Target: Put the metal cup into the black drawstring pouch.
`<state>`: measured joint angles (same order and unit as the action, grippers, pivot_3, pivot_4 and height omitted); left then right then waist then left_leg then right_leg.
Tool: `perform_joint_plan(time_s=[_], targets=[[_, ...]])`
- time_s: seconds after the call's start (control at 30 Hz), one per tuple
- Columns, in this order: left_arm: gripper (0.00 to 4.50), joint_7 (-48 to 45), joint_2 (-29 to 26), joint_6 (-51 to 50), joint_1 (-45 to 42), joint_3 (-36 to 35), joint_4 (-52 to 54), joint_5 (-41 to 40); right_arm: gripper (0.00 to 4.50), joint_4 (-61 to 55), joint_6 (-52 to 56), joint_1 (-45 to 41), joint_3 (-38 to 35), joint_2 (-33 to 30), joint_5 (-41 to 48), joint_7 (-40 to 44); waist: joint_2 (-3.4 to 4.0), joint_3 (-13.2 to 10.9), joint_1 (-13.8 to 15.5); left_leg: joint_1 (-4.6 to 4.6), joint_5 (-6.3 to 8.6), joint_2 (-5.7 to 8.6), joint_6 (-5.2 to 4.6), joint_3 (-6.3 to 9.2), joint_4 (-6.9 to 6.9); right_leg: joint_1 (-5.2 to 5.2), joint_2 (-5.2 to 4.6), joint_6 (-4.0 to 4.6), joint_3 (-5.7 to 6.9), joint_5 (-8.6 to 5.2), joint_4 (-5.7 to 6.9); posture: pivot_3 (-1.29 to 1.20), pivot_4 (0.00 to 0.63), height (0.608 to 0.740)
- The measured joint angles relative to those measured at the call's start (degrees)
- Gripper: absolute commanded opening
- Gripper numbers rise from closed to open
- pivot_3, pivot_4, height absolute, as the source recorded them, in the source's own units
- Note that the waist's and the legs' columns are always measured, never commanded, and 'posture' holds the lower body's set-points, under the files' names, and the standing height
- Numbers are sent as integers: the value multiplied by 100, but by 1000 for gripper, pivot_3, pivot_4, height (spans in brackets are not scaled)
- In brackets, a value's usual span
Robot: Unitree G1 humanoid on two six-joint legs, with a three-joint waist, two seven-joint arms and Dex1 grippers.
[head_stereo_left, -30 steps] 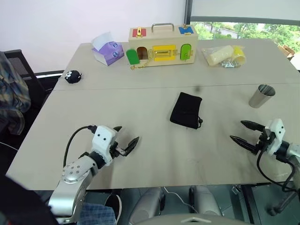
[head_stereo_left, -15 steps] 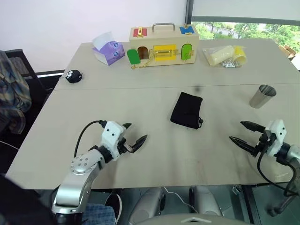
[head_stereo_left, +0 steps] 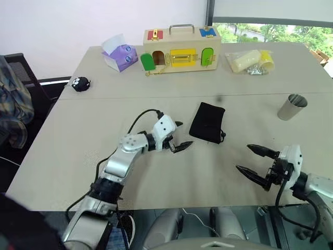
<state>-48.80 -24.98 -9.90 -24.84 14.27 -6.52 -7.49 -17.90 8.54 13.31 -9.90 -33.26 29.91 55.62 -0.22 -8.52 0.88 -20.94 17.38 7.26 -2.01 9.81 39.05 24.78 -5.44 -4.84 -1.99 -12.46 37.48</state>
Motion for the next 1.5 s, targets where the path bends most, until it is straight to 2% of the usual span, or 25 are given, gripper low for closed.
perform_joint_plan(time_s=[0.1, 0.4, 0.43, 0.5, 0.53, 0.63, 0.67, 0.7, 0.87, 1.0, 1.1, 1.2, 1.37, 1.5], targets=[[4385, -160, 233, 494, -628, 207, -981, 289, 4500, -360, 5, 300, 67, 128, -101, -299, -13, -8, 33, -9, -1, 1, 0, 10, 1, 1, 0, -1, 13, 0, -6, 0, 150, 710], [4385, -320, 541, 976, -982, 217, -1547, 444, 4500, -794, 242, 362, 170, 173, -126, -746, -23, -16, -2, -9, -1, 1, 0, 12, 1, 2, 1, -1, 13, 0, -10, 0, 150, 710], [3865, -339, 544, 989, -982, 217, -1572, 479, 4500, -842, 261, 362, 192, 175, -123, -779, -24, -17, -1, -9, -1, 1, -1, 12, 0, 2, 1, -1, 13, 0, -10, 0, 150, 710], [3195, -347, 549, 1033, -985, 217, -1641, 531, 4500, -870, 286, 354, 218, 177, -119, -846, -25, -17, 3, -9, -1, 1, -1, 11, 1, 1, 1, -2, 13, 0, -11, 0, 150, 710], [2558, -349, 552, 1043, -984, 217, -1672, 562, 4500, -872, 299, 353, 218, 178, -117, -869, -26, -18, 4, -10, -1, 2, -1, 11, 1, 1, 4, -2, 13, 0, -11, 0, 150, 710], [1057, -353, 577, 1070, -985, 216, -1686, 603, 4500, -881, 337, 353, 217, 178, -101, -898, -27, -19, 4, -10, -1, 2, -1, 12, 1, 1, 8, -2, 14, 0, -11, 0, 150, 710], [741, -356, 594, 1081, -987, 216, -1689, 620, 4500, -881, 337, 353, 216, 178, -93, -903, -28, -19, 4, -10, -1, 2, -1, 13, 1, 1, 8, -2, 14, 0, -11, 0, 150, 710], [154, -360, 611, 1087, -989, 216, -1695, 624, 4500, -881, 337, 353, 215, 178, -92, -904, -27, -19, 4, -10, -1, 2, -1, 13, 1, 1, 8, -1, 14, 0, -11, 0, 150, 710], [65, -378, 662, 1090, -996, 206, -1699, 625, 4500, -822, 322, 287, 69, 184, -95, -1028, -28, -19, -1, -9, -1, 2, -1, 12, 1, 1, 8, -2, 13, 0, -10, 0, 150, 710], [65, -281, 760, 913, -1022, 93, -1670, 550, 4500, -427, 253, -398, -553, 36, -172, -1408, -28, -20, 2, -9, -1, 4, -1, 8, 4, 1, 20, -2, 10, 1, -8, 0, 150, 710], [65, -50, 884, 548, -1114, -158, -1590, 395, 4500, -175, 286, -894, -883, -299, -213, -1541, -29, -22, 2, -11, -2, 3, -1, 14, 4, 3, 21, -2, 16, 1, -6, 0, 150, 710], [65, 557, 1164, -116, -1329, -542, -1215, 218, 4500, 515, 426, -1619, -990, -1067, -638, -1631, -32, -27, 2, -22, -2, 8, -2, 11, 14, 7, 19, -2, 16, 1, -8, 0, 150, 710], [65, 1245, 1409, -1139, -1574, -983, -520, -106, 4500, 1924, 491, -2430, -738, -1745, -1375, -1602, -33, -28, -2, -31, -2, 3, -2, 10, 11, 18, 0, -1, 18, 1, -8, 0, 150, 710], [65, 1781, 1574, -2029, -1640, -1242, -64, -345, 4500, 3248, 342, -3266, -96, -2099, -1913, -1109, -35, -29, -42, -92, -4, 5, -1, -11, 37, 87, -2, -2, -2, 3, 25, 0, 150, 710]])
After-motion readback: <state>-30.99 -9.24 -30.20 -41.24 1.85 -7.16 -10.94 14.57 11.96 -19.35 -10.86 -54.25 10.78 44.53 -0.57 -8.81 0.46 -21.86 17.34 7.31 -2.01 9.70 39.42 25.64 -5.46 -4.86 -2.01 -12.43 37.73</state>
